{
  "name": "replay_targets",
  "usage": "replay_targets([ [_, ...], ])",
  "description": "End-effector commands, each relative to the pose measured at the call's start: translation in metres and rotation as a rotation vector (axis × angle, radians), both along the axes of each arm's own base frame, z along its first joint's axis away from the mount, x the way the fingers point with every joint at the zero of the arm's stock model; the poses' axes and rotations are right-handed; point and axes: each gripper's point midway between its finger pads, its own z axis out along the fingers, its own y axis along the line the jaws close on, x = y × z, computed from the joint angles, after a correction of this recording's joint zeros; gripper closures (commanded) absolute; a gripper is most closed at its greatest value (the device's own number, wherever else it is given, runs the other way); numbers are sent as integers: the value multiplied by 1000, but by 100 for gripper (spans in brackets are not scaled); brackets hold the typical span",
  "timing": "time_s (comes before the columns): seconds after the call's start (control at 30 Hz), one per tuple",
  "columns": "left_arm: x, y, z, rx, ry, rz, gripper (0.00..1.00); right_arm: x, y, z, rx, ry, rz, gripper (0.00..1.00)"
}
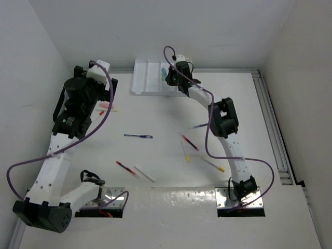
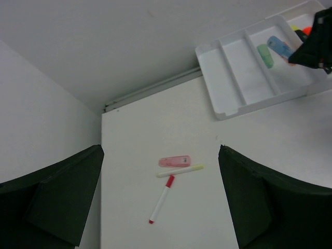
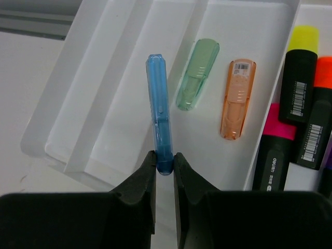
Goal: Sort the stationery into containers
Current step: Place the stationery into the container
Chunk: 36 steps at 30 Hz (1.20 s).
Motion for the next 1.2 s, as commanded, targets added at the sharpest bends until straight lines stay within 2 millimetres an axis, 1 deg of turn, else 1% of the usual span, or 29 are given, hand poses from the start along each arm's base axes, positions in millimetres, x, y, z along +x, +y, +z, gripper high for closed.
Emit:
replay_targets([
  [0.0, 3, -21, 8, -80, 29, -91, 0, 14, 2, 18, 47, -77, -40, 100],
  [0.1, 2, -22, 3, -58, 40, -106, 0, 11, 6, 8, 48, -61, -27, 100],
  [0.13, 0, -26, 1, -40, 49, -138, 0, 10, 8, 5, 55, -53, -26, 90],
  [0.2, -3, -26, 1, -36, 46, -141, 0, 10, 7, 4, 58, -50, -31, 72],
  [0.23, -6, -27, 0, -32, 52, -152, 0, 6, 12, 6, 72, -41, -6, 62],
  [0.27, -8, -27, 0, -27, 53, -154, 0, 2, 16, 9, 81, -36, 14, 47],
  [0.3, -9, -26, -2, -27, 54, -152, 0, 0, 18, 15, 88, -38, 27, 43],
  [0.33, -10, -25, -2, -39, 54, -143, 0, -2, 17, 35, 95, -60, 40, 40],
  [0.37, -13, -22, -1, -45, 47, -131, 0, -9, 19, 39, 97, -52, 68, 37],
  [0.4, -13, -20, -5, -46, 53, -129, 0, -13, 14, 47, 93, -48, 74, 36],
  [0.43, -14, -22, -6, -59, 58, -139, 0, -20, 10, 85, 111, -83, 79, 35],
  [0.47, -16, -22, -7, -64, 60, -150, 2, -32, 3, 79, 101, -44, 77, 35],
  [0.53, -20, -31, -15, -62, 80, -203, 5, -56, -10, 97, 108, -17, 145, 35],
  [0.57, -26, -34, -16, -58, 78, -227, 6, -82, -23, 113, 101, -8, 161, 35],
  [0.6, -30, -37, -19, -51, 83, -249, 6, -101, -35, 111, 77, 20, 213, 36],
  [0.63, -36, -41, -24, -53, 87, -278, 7, -129, -45, 89, 53, 83, 249, 36],
  [0.67, -39, -43, -28, -53, 99, -293, 9, -150, -64, 119, 16, 38, 289, 37],
  [0.7, -41, -43, -33, -56, 111, -291, 10, -167, -74, 118, -10, 51, 302, 37],
  [0.73, -45, -44, -37, -55, 121, -305, 11, -189, -88, 99, -30, 103, 303, 38],
  [0.77, -47, -45, -40, -57, 132, -309, 12, -205, -100, 123, -44, 56, 308, 38],
  [0.8, -52, -46, -47, -44, 155, -329, 13, -218, -117, 115, -66, 87, 298, 39],
  [0.83, -60, -53, -50, -36, 160, -381, 13, -238, -126, 101, -68, 132, 298, 39],
  [0.87, -65, -55, -55, -30, 169, -402, 13, -249, -140, 120, -66, 95, 278, 39],
  [0.9, -71, -60, -58, -32, 172, -437, 13, -262, -147, 117, -75, 113, 281, 39],
  [0.93, -76, -60, -60, -39, 170, -441, 13, -277, -149, 106, -81, 140, 292, 39],
  [0.97, -79, -60, -68, -54, 190, -436, 14, -285, -153, 107, -91, 135, 293, 40],
  [1.0, -80, -57, -75, -73, 220, -417, 16, -297, -157, 116, -109, 107, 299, 39],
  [1.03, -81, -56, -80, -86, 240, -407, 17, -307, -159, 110, -119, 120, 305, 39],
  [1.17, -85, -48, -105, -104, 326, -360, 17, -329, -164, 109, -156, 99, 303, 39],
])
